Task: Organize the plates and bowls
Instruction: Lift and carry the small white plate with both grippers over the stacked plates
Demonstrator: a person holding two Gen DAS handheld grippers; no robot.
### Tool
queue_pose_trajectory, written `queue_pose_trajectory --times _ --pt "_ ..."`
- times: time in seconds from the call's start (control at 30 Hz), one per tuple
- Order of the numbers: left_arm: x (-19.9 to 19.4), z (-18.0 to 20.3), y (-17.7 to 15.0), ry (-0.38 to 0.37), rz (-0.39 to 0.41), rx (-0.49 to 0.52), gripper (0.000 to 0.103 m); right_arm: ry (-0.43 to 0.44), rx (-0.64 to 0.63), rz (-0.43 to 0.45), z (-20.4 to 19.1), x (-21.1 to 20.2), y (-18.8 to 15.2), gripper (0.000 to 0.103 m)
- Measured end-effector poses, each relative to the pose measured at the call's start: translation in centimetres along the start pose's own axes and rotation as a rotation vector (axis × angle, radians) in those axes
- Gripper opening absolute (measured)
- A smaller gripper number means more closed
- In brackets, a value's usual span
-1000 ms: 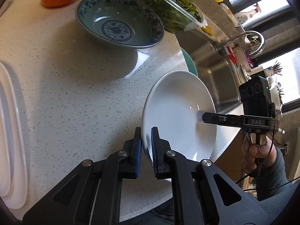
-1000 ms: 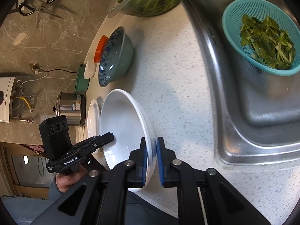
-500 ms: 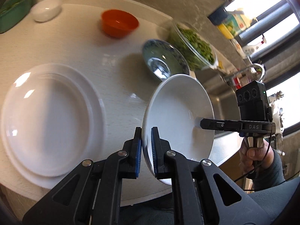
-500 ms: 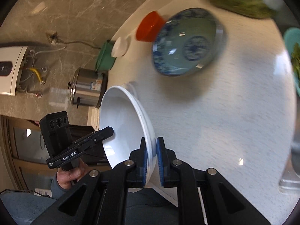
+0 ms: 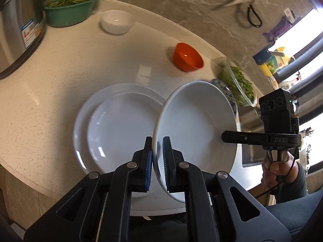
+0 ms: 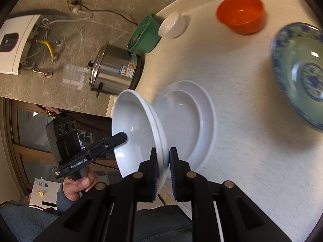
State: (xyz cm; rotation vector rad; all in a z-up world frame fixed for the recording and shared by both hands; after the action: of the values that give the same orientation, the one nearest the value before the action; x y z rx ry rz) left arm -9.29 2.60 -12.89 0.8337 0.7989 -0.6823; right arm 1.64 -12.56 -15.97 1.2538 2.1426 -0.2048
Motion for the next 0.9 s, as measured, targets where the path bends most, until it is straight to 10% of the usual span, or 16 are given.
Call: queue_pose_trajectory --times 0.43,0.9 --pt "5.0 -7.7 -0.5 0.097 -0.099 0.017 0.011 -0.113 0.039 -0.036 1.1 6.9 2.3 0.017" --pt "8.3 -8.0 -0.4 0.137 -0.166 0.091 0.012 -0.236 0.056 -0.060 3.1 9.0 2.7 0.017"
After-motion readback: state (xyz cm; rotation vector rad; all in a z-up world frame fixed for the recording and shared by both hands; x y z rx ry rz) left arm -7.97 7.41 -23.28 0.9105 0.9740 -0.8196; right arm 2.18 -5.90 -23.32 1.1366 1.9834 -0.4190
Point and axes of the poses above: each gripper's, at about its wrist camera, not at the fingertips, and x roughly the way its jaws point, z to its right, y to its top, the point moved 6 cm from there along x, roughly the way its jaws point, and after that the axes turned 3 degrees about x, right-handed, at the moved point
